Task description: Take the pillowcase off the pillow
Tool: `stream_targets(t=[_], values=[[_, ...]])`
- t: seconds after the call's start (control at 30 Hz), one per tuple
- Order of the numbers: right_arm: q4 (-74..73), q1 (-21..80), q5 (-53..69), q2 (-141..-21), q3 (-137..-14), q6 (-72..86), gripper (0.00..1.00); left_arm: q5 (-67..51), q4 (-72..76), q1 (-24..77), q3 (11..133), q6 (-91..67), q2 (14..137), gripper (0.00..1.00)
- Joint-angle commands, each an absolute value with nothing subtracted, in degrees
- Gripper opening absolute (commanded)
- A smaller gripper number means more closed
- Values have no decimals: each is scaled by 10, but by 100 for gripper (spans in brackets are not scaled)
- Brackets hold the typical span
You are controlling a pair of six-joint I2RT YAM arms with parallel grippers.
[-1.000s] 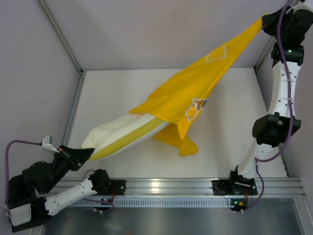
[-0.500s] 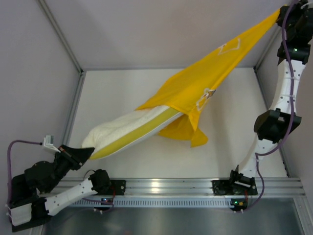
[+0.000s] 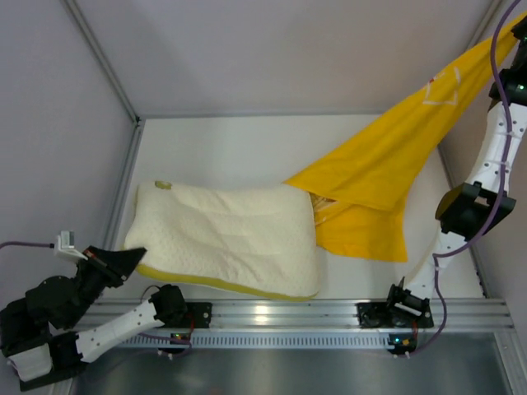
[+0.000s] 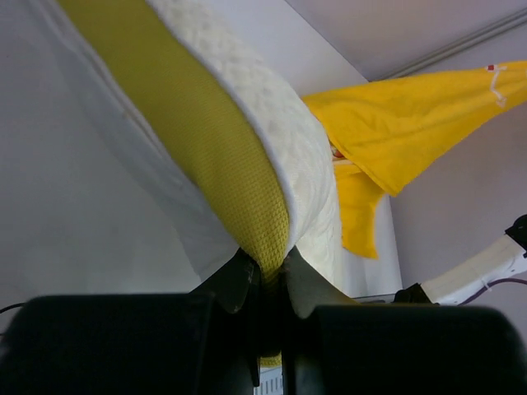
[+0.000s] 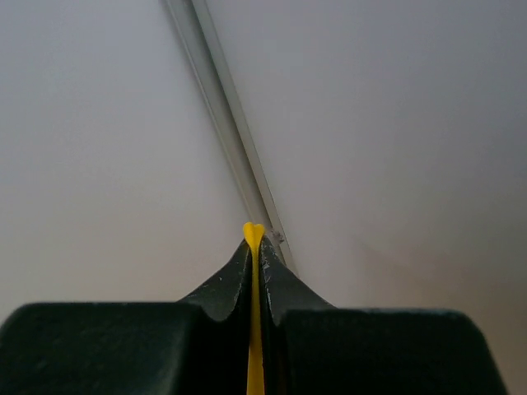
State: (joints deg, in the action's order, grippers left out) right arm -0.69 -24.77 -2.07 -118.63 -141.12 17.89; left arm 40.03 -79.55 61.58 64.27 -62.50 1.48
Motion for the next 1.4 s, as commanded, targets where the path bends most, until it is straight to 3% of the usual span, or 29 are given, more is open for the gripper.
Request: stream_targets(t=[0.0,0.5,0.87,1.07,1.13,1.17,1.23,1.27,1.37], values=[[72,-252,-47,-1178,-1434,156,0,434,-866,613,653,-611,10,0],[35,-96,-57,-1091,-1282,105,0,425,-864,614,641,-665,11,0],[32,0,-31,-826,-820,225,0,381,-864,618,621,-709,11,0],[-75,104,-22,-730,-642,298,2,370,-855,621,600,-712,13,0],[-97,119,16,-732,-582,325,28,367,-841,625,597,-710,12,0],[-111,137,37,-736,-564,328,58,365,-836,626,593,-707,12,0],[-138,158,33,-751,-528,330,72,360,-824,625,591,-703,12,0],[-164,186,17,-750,-515,331,84,359,-823,625,588,-699,13,0],[-174,220,-42,-707,-460,340,92,357,-821,625,588,-694,12,0]])
